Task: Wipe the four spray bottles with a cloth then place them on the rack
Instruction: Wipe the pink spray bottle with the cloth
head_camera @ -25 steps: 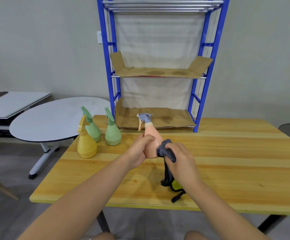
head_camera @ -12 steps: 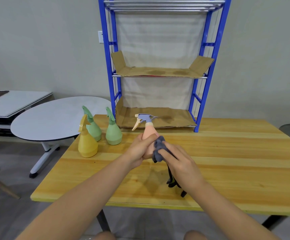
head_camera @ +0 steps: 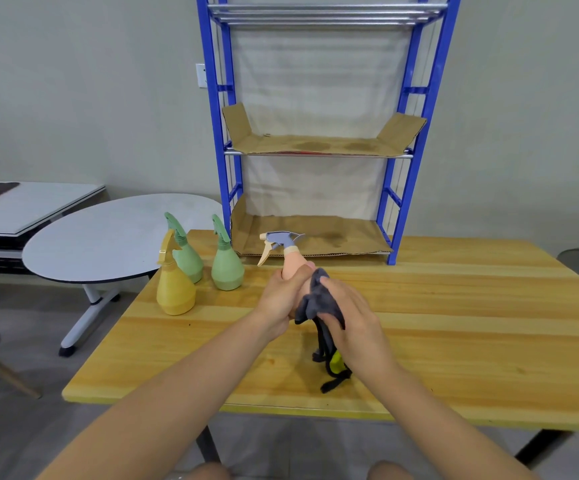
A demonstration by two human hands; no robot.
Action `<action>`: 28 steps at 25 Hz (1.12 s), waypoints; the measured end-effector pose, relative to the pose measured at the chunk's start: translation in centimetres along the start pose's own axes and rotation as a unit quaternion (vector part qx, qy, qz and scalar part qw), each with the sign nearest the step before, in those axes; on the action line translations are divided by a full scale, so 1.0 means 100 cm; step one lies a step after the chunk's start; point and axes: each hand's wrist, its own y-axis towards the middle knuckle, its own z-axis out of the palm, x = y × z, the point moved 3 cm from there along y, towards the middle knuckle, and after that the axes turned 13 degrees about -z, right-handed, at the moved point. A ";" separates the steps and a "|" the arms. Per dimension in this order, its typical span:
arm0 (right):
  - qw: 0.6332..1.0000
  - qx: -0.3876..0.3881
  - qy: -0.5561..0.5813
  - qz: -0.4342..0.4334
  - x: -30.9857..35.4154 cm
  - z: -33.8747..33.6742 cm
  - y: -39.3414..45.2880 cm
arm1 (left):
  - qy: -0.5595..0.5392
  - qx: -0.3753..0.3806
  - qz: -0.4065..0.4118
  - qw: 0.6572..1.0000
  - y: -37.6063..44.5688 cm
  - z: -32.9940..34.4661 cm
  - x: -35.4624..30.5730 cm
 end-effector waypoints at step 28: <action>0.981 0.059 -0.074 -0.168 0.021 0.002 0.009 | 0.012 0.064 -0.005 0.998 -0.009 -0.012 -0.015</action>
